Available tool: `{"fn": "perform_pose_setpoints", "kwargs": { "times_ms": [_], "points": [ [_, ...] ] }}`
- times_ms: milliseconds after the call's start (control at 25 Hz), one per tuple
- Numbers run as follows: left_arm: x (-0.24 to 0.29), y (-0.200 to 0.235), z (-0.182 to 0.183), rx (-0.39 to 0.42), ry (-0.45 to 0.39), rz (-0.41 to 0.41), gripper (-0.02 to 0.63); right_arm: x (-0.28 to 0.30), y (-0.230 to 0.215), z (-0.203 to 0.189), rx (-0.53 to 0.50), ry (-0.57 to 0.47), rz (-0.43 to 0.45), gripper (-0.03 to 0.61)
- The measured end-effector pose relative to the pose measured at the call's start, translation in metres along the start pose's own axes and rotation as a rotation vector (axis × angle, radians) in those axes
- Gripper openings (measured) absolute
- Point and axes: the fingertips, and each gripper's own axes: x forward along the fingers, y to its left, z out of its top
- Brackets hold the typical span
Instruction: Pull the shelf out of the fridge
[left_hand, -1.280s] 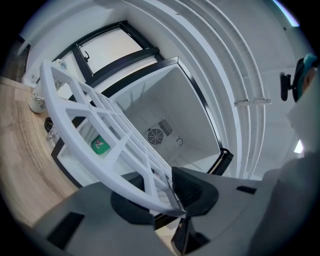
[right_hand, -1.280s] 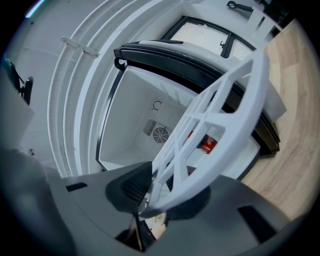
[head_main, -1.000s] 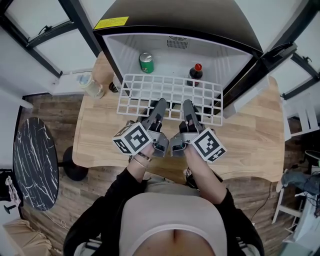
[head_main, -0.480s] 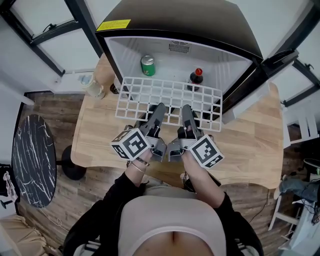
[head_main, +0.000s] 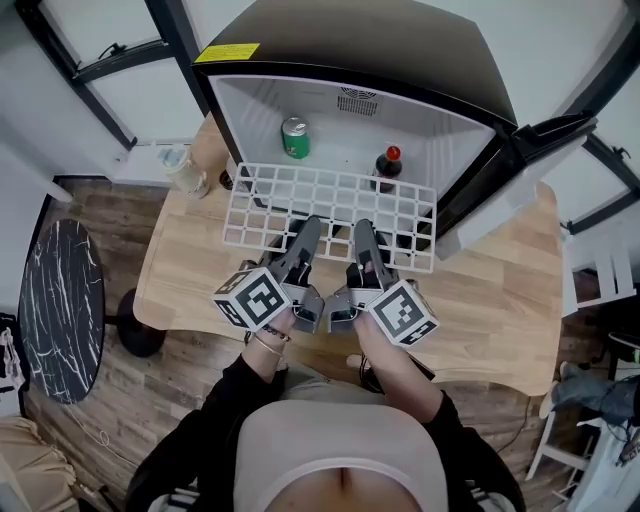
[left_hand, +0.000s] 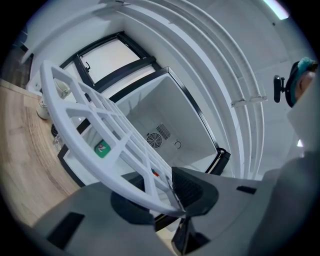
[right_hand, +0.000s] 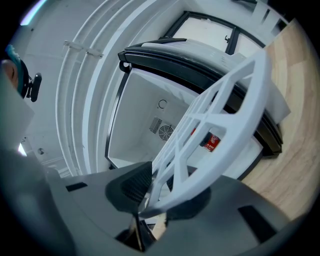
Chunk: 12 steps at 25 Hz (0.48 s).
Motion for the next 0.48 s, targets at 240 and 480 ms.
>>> {"fn": "perform_pose_setpoints", "kwargs": {
  "times_ms": [240, 480],
  "points": [
    [-0.009, -0.009, -0.003, -0.008, -0.006, -0.018, 0.11, -0.012, 0.007, 0.0, -0.007, -0.002, 0.008, 0.107],
    [-0.033, -0.017, -0.001, -0.01, -0.009, -0.044, 0.11, -0.03, 0.025, -0.009, -0.024, -0.021, 0.015, 0.107]
  ]
}}
